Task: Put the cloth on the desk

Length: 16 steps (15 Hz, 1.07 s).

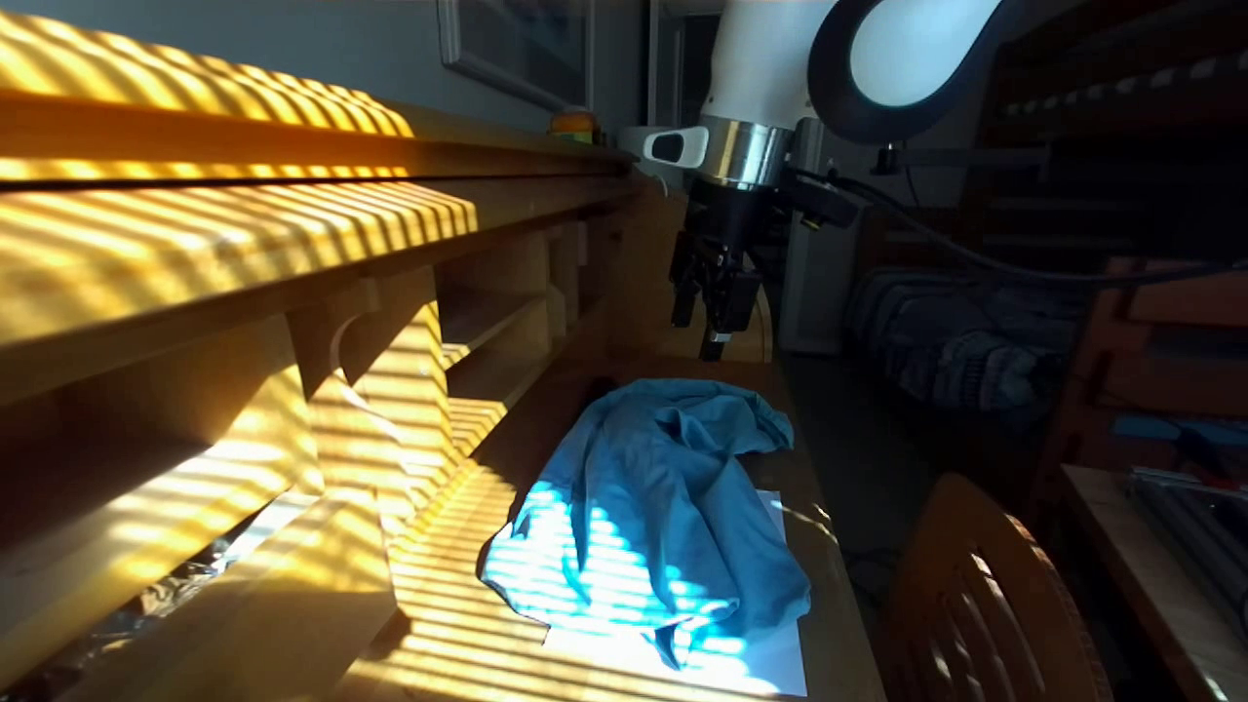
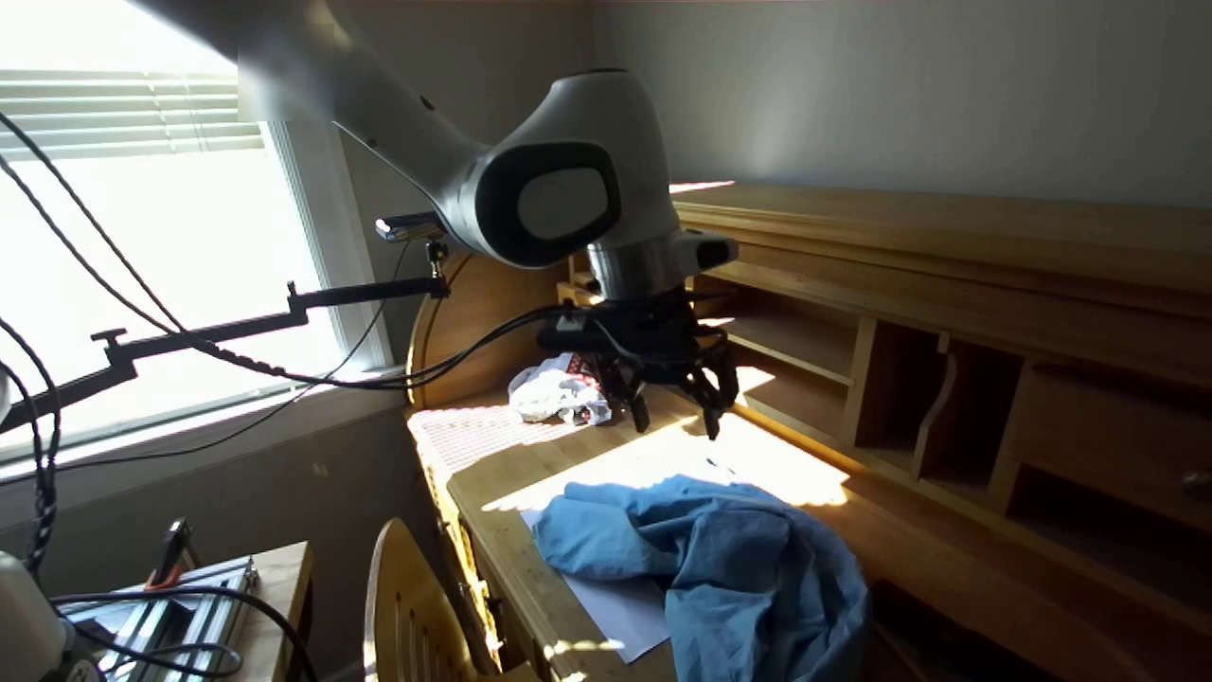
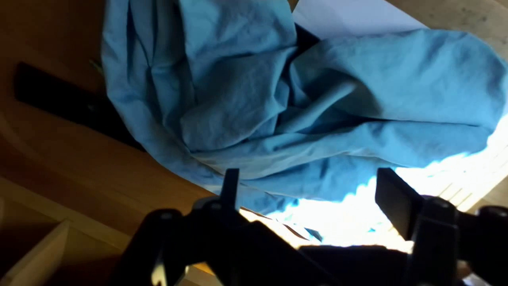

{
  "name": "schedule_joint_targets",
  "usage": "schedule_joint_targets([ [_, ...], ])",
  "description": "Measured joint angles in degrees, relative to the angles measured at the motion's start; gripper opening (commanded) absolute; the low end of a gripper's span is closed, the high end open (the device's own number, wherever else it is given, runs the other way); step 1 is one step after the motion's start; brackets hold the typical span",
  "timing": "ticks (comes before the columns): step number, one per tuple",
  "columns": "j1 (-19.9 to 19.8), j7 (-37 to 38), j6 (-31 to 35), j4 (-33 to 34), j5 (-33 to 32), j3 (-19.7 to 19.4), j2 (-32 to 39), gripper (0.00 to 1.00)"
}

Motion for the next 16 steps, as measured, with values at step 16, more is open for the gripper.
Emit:
schedule_joint_targets([
  [16,-4.8,24.7,12.4,1.2,15.3,-0.2,12.6,0.75],
])
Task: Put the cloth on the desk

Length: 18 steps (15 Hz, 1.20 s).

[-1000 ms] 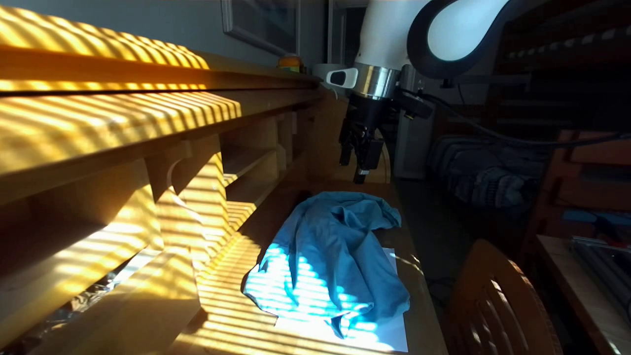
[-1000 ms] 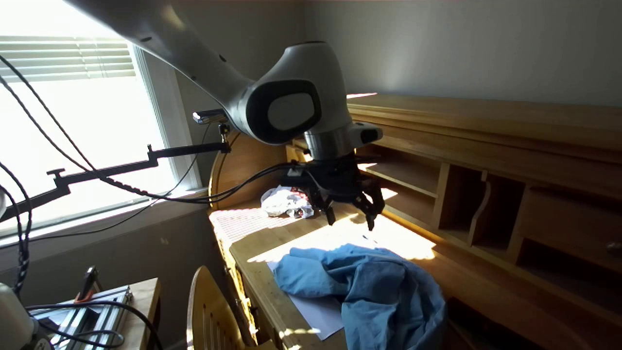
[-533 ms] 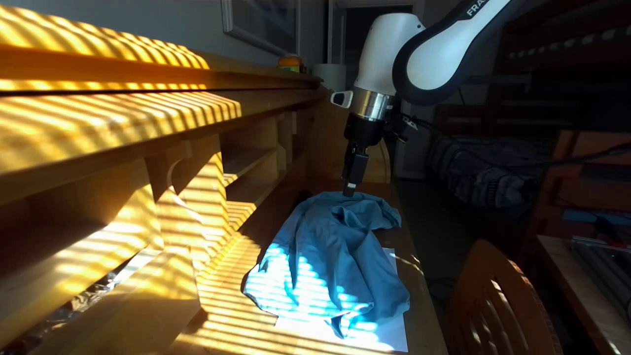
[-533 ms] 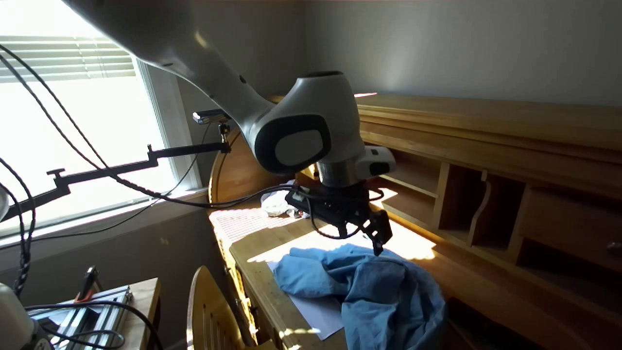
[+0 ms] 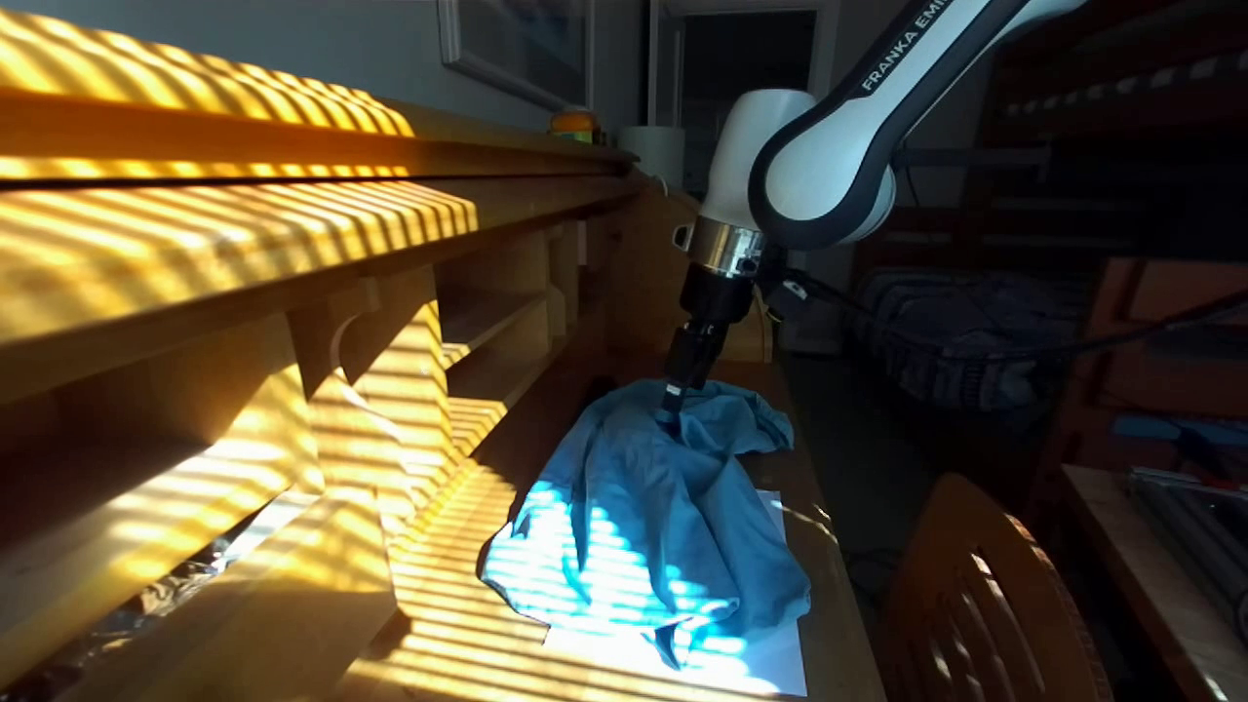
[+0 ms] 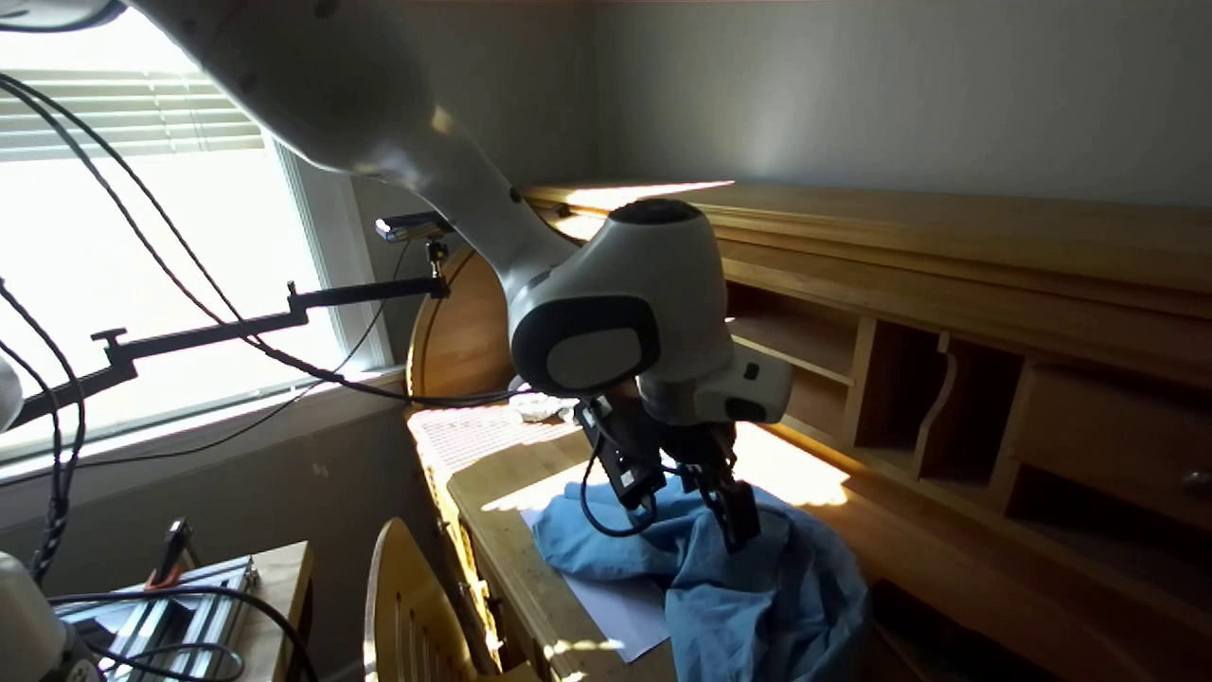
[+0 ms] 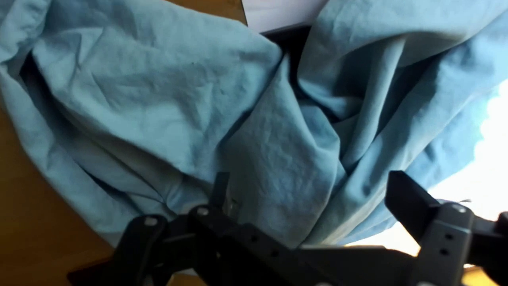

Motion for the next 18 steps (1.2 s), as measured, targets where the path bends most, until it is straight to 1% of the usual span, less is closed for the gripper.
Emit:
schedule_joint_targets([
  [1,-0.1,2.1,0.2,0.4,0.9,0.0,0.7,0.74],
  [2,-0.1,3.9,0.6,0.8,1.6,0.0,1.3,0.68],
  [6,-0.2,9.1,2.7,2.3,2.8,0.0,3.5,0.36],
  [10,-0.2,10.1,3.6,3.3,2.8,0.3,4.6,0.1],
  [11,-0.2,10.1,3.6,3.6,2.8,0.5,4.8,0.02],
  [13,-0.1,10.1,3.6,3.7,2.7,0.8,4.7,0.0],
  [16,0.3,10.0,3.5,3.6,2.6,0.8,3.8,0.0],
  [18,0.4,8.5,2.9,3.4,2.6,1.5,2.4,0.0],
])
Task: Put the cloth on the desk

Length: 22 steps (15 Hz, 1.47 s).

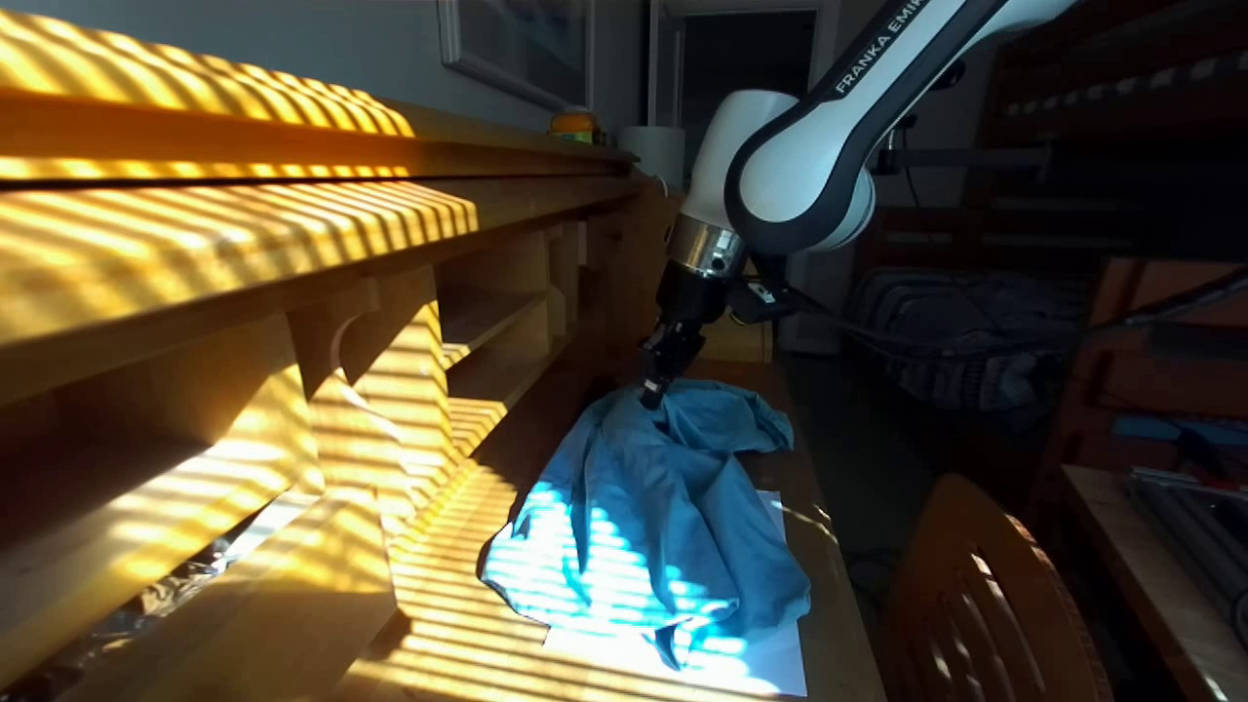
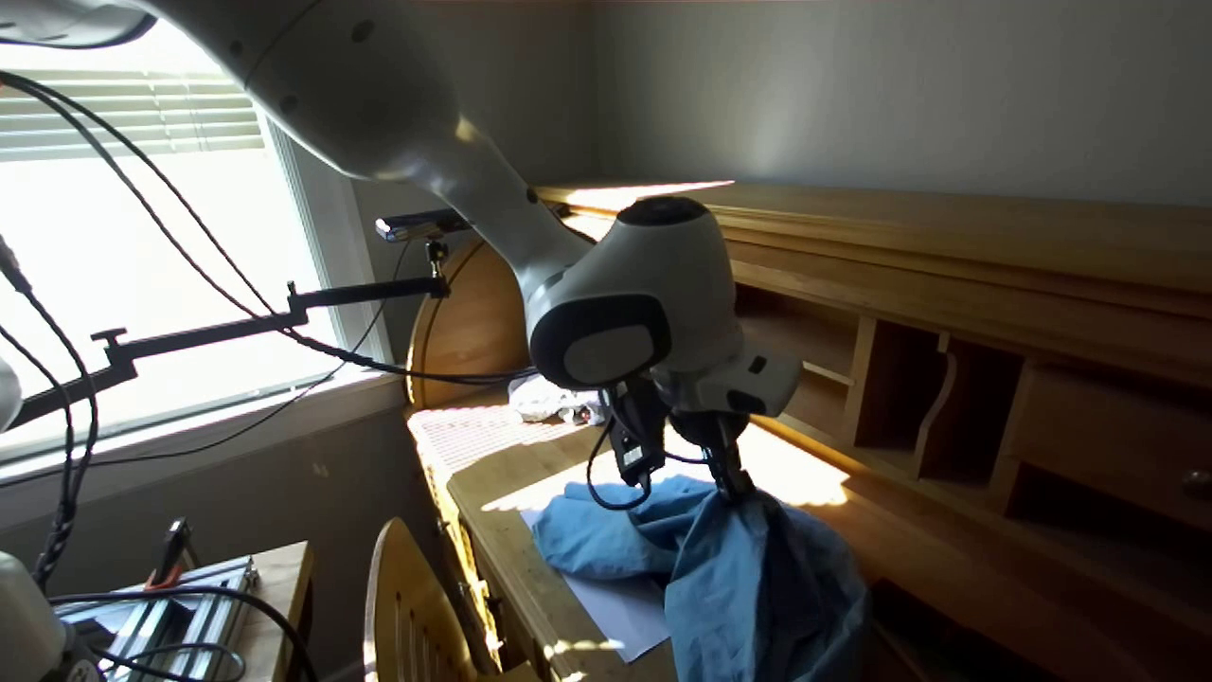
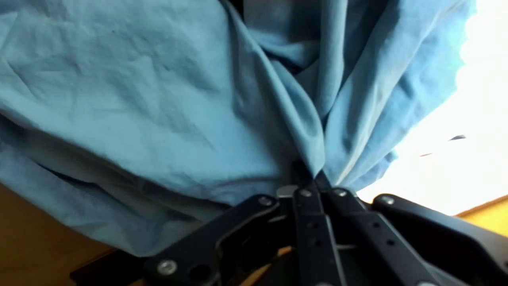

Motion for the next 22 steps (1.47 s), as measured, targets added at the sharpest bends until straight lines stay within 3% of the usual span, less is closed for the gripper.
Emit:
schedule_joint_targets([
  [10,0.2,-15.9,-9.4,0.0,0.1,5.7,-11.8,0.0],
  [22,4.2,-34.4,-20.7,2.6,5.8,6.7,-16.4,0.0],
])
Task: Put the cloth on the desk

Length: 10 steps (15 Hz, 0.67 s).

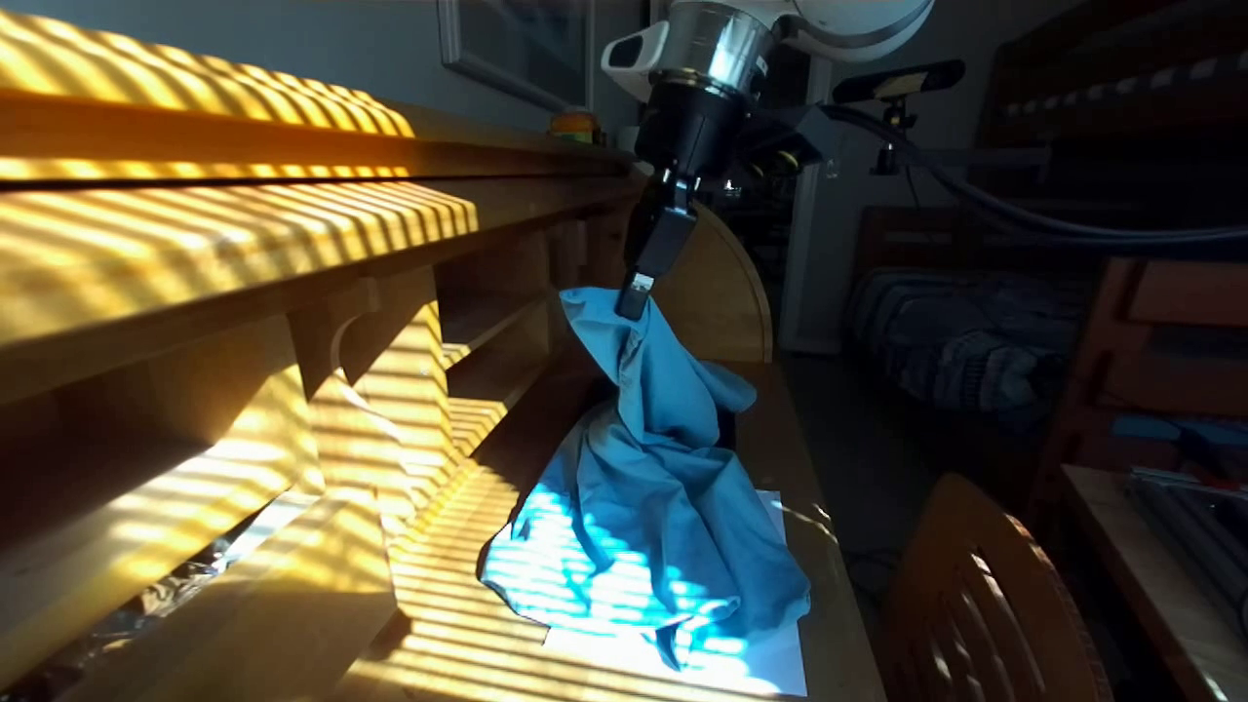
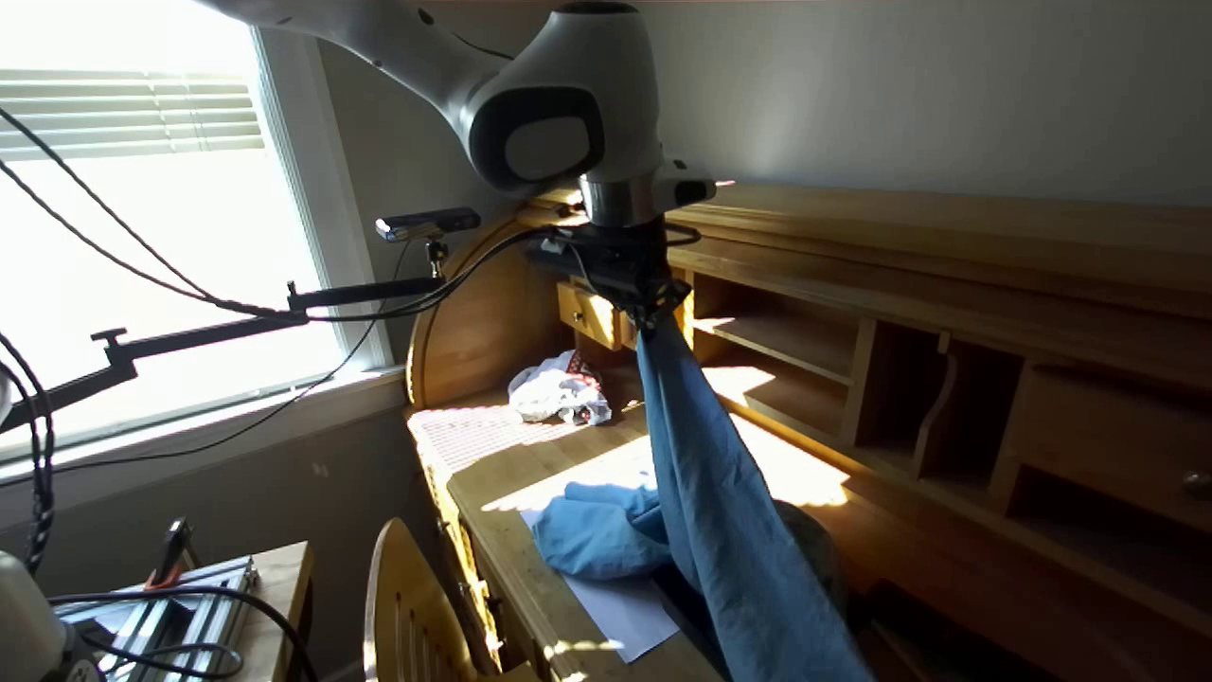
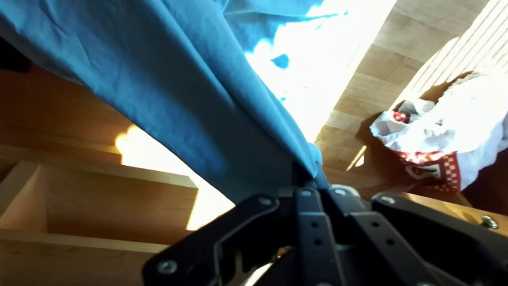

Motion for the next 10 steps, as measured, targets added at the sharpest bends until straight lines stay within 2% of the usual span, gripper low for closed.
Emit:
schedule_joint_targets([
  [7,2.3,-12.4,-9.2,2.5,6.5,1.3,1.0,0.0],
  [8,2.5,-13.7,-10.6,2.9,6.8,1.3,1.4,0.26],
  [10,2.6,-15.0,-12.6,3.7,6.4,1.3,2.4,0.33],
])
